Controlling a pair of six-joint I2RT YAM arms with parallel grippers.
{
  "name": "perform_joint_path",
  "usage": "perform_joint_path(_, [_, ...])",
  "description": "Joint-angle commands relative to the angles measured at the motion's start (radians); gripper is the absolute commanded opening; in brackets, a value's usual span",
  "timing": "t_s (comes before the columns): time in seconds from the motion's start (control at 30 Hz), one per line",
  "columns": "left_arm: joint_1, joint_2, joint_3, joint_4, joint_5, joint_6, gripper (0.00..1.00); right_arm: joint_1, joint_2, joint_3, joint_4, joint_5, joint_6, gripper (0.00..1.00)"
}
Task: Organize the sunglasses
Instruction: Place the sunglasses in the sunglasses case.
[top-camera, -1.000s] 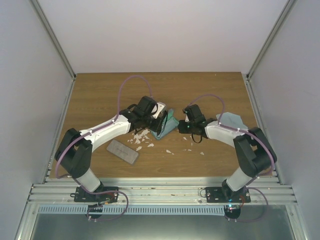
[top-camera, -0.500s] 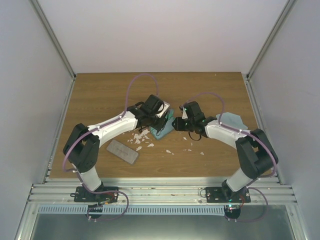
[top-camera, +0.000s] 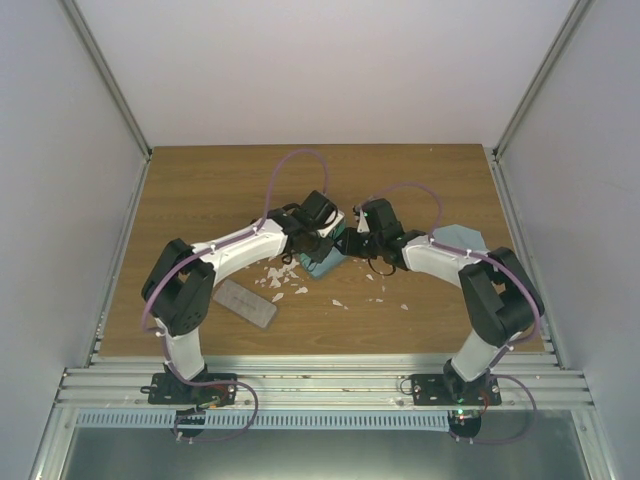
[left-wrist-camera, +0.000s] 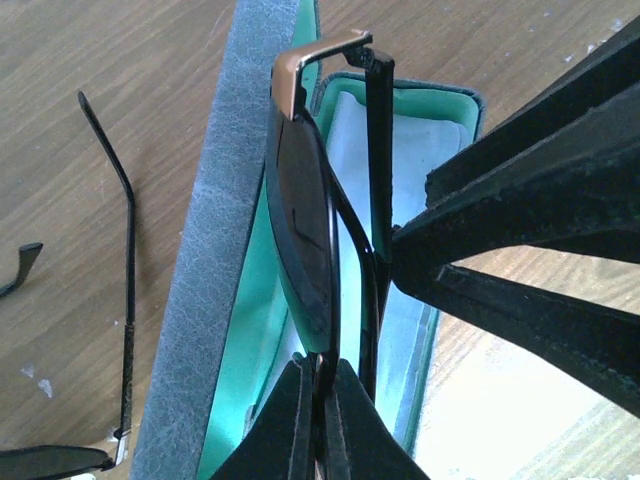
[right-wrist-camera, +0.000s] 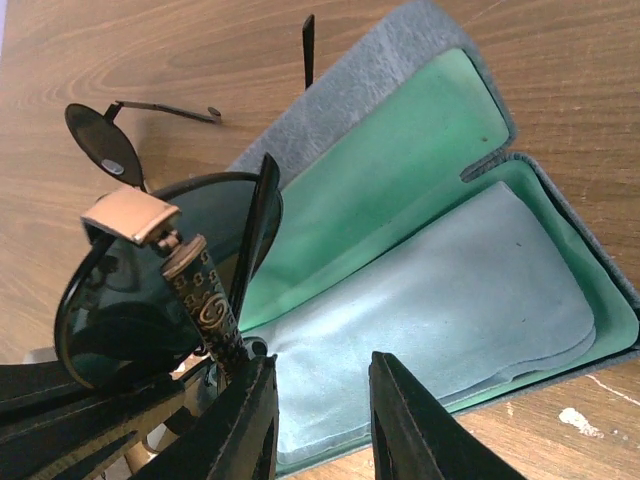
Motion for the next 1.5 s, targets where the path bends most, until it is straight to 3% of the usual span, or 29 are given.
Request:
perform_joint_path(0.0, [-0.027, 0.032, 0.047, -0.001, -0.038, 0.028, 0.00, 0.008, 0.010, -0.013, 0.054, -0.044, 0.041, 0.27])
perform_joint_path(0.27, [-0.056, 0.071, 0.063, -0.020, -0.067, 0.028, 0.05, 0.006, 0.020, -0.057, 0.099, -0.020, 0.067, 0.27])
perform_joint_path(0.57, [-0.067, 0.102, 0.078, -0.048, -0.045, 0.000, 0.23, -0.005, 0.057, -0.077, 0.118, -0.010, 0.074, 0.28])
perform_joint_path(0.83, [-0.067, 0.087, 0.074, -0.048, -0.011, -0.044, 0.27, -0.020, 0.047, -0.098, 0.125, -0.001, 0.066, 0.28])
perform_joint_path(1.1, [-0.066, -0.011, 0.014, 0.018, 0.099, -0.141, 0.32, -0.024, -0.004, -0.126, 0.100, -0.017, 0.029, 0.28])
perform_joint_path(1.47, [-0.034, -0.262, -0.180, 0.182, 0.148, -0.344, 0.37, -0.018, 0.044, -0.142, 0.194, -0.098, 0.165, 0.21])
